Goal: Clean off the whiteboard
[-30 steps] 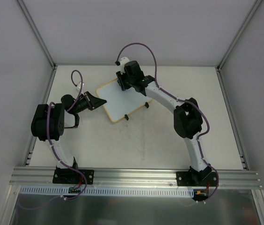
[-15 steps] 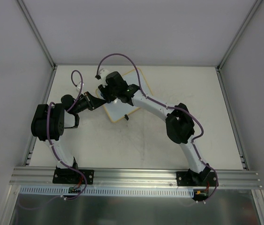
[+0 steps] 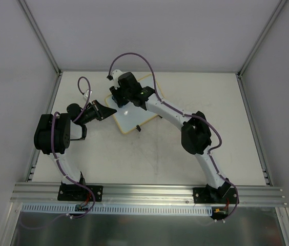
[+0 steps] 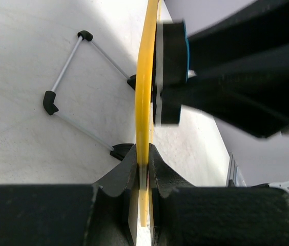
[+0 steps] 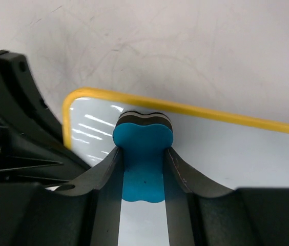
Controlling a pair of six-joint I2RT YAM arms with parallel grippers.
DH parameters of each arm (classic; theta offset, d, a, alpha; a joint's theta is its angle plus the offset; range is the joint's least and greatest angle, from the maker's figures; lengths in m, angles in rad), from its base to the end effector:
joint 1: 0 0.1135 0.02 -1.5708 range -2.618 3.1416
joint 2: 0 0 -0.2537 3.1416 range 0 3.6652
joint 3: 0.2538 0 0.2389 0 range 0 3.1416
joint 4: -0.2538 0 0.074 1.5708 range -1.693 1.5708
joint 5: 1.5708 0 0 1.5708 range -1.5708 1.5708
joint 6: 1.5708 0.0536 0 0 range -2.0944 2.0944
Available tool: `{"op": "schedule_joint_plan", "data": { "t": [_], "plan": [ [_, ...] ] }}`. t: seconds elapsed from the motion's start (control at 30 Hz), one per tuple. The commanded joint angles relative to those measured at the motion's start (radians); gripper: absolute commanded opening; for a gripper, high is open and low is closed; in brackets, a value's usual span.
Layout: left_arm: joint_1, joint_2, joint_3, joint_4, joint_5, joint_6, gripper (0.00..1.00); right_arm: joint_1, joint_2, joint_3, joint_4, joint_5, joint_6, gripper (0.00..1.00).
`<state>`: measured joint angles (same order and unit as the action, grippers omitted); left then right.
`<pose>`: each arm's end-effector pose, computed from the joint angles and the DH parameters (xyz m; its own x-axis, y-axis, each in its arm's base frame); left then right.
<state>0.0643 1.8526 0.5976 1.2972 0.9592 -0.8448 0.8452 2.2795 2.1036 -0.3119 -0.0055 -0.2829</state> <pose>0.3262 -0.0230 0.1604 -0.5549 -0.4660 -0.6891 0.5489 0.4173 -0.7242 0.3555 0.4012 0.2649 -0.0889 -0.5209 -0.8490 -0.8083 0.5358 -0.2441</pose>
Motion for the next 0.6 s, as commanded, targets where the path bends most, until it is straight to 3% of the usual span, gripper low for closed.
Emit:
{"op": "schedule_joint_plan", "data": {
  "t": [0.0, 0.57],
  "plan": [
    [-0.014, -0.049, -0.01, 0.384, 0.038, 0.03, 0.0, -0.077, 0.028, 0.041, -0.007, 0.016, 0.019, 0.0],
    [-0.014, -0.055, -0.01, 0.384, 0.039, 0.03, 0.0, -0.333, 0.04, 0.05, -0.006, -0.03, -0.012, 0.0]
  ]
}}
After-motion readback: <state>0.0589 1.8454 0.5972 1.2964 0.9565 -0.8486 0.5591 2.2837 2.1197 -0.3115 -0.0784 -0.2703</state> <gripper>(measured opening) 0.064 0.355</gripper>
